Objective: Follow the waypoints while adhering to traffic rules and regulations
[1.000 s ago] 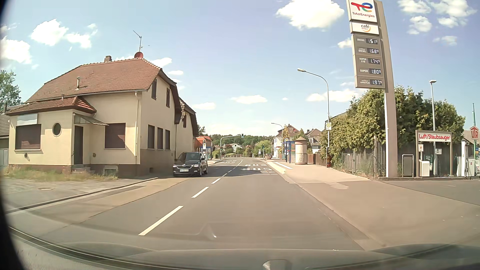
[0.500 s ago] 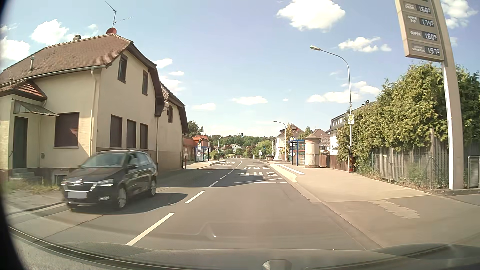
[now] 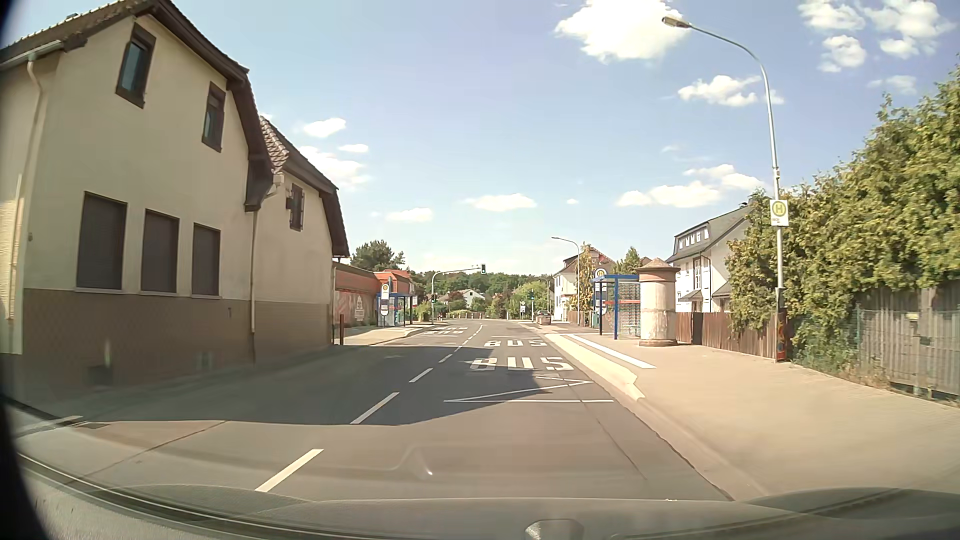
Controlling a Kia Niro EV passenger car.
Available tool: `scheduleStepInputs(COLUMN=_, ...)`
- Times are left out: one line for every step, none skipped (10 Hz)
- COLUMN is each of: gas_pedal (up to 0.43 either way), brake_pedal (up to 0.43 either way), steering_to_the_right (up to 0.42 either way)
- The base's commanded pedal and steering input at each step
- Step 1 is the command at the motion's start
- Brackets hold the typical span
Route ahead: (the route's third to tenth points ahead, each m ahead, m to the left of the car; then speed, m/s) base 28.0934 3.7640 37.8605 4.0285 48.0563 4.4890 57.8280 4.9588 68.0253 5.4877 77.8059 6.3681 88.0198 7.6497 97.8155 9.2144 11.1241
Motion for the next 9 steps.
scheduleStepInputs(gas_pedal=0.039, brake_pedal=0.030, steering_to_the_right=0.000)
scheduleStepInputs(gas_pedal=0.039, brake_pedal=0.030, steering_to_the_right=0.001)
scheduleStepInputs(gas_pedal=0.039, brake_pedal=0.030, steering_to_the_right=0.002)
scheduleStepInputs(gas_pedal=0.039, brake_pedal=0.030, steering_to_the_right=0.005)
scheduleStepInputs(gas_pedal=0.039, brake_pedal=0.030, steering_to_the_right=0.005)
scheduleStepInputs(gas_pedal=0.039, brake_pedal=0.030, steering_to_the_right=0.003)
scheduleStepInputs(gas_pedal=0.039, brake_pedal=0.030, steering_to_the_right=0.003)
scheduleStepInputs(gas_pedal=0.039, brake_pedal=0.030, steering_to_the_right=0.002)
scheduleStepInputs(gas_pedal=0.039, brake_pedal=0.030, steering_to_the_right=0.002)
